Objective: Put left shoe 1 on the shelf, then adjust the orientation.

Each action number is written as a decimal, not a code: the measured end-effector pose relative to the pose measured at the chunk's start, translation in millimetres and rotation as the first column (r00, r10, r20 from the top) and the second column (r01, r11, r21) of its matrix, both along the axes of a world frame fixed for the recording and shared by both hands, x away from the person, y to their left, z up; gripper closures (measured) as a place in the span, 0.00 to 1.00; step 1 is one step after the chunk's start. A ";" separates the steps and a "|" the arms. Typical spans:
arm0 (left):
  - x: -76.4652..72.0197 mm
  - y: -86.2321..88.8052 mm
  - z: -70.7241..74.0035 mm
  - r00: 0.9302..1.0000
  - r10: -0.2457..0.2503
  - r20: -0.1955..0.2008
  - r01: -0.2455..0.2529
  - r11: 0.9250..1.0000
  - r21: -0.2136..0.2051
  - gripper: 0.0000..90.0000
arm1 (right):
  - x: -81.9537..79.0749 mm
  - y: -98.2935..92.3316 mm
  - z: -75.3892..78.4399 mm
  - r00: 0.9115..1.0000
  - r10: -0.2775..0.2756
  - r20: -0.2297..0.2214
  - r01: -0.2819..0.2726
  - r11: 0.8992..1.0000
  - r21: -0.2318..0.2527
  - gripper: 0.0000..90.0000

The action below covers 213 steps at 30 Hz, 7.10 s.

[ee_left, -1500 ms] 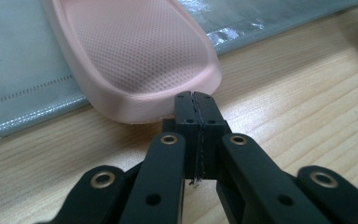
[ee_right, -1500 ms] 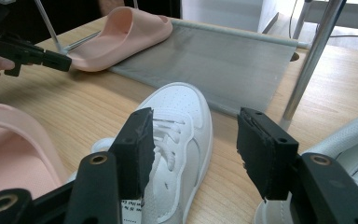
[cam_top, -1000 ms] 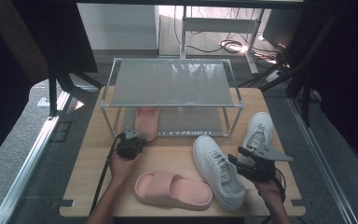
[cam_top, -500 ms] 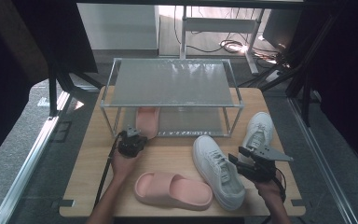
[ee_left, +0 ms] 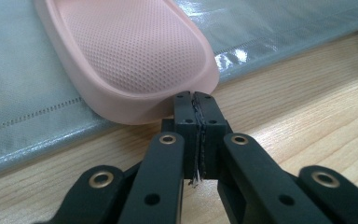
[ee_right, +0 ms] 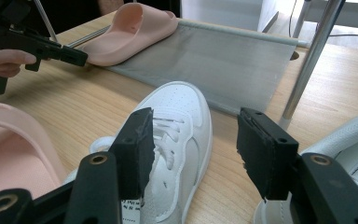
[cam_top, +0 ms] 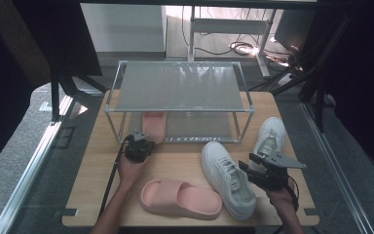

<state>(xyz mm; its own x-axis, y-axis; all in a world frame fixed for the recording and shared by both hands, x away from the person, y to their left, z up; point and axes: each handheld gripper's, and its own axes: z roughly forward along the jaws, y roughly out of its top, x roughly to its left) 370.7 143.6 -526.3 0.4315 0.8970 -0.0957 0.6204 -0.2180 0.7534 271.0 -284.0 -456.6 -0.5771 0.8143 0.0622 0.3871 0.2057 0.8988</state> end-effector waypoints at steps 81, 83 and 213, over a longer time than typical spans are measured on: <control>-116.2 -9.8 39.8 0.962 -0.273 0.013 0.272 0.952 -0.138 1.00 | 1.3 2.1 -2.0 1.000 0.010 -0.009 -0.010 1.000 0.004 0.51; -121.7 -2.1 39.0 0.965 -0.263 0.011 0.262 0.954 -0.149 1.00 | 1.4 3.0 -1.9 1.000 0.011 -0.007 -0.011 1.000 0.003 0.51; -84.4 25.5 42.9 0.994 -0.110 0.000 0.108 0.982 -0.157 0.59 | -43.1 89.0 6.5 0.958 0.279 -0.073 -0.281 0.960 -0.013 0.56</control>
